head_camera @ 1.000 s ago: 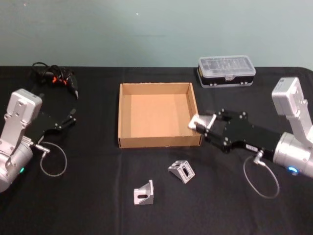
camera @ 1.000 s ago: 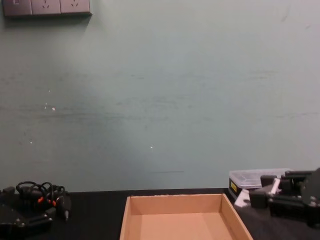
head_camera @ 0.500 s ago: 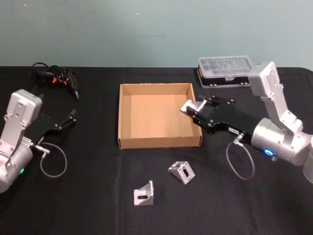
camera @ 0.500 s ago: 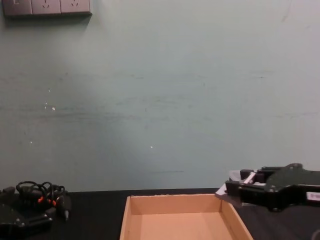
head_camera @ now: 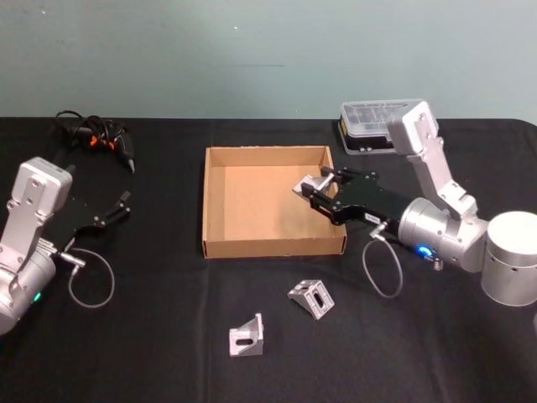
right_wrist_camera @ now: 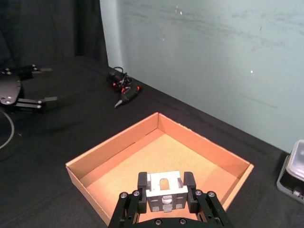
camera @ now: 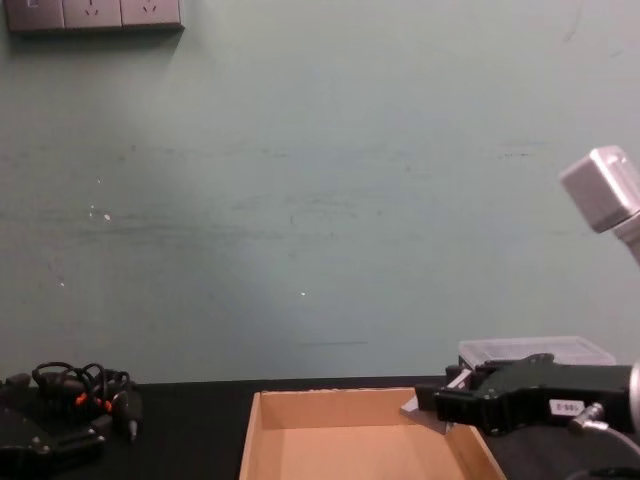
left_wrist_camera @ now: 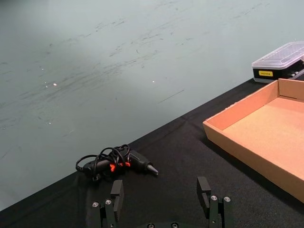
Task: Use one hand to pick up the angle iron from the table and place it into the box.
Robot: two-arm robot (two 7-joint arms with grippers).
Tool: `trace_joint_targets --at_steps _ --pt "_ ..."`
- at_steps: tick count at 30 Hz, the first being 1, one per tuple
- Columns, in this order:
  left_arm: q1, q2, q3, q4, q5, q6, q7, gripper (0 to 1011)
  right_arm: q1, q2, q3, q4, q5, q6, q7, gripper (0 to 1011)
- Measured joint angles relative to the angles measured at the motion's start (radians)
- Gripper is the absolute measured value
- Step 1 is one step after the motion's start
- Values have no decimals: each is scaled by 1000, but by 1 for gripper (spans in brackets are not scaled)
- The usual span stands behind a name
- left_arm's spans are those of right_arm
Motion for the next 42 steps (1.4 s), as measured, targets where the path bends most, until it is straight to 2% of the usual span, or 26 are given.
trace_joint_targets --at_steps 4,17,29,42 --pt "0 0 0 0 0 0 0 1011 17 -30 -4 48 -14 11 -1 459" --pt "0 0 0 0 0 0 0 1011 39 -95 -1 138 -48 23 -22 458" --pt "0 0 0 0 0 0 0 1011 47 -120 0 190 -87 31 -28 458" --pt "0 0 0 0 0 0 0 1011 42 -129 13 198 -117 38 -33 458"
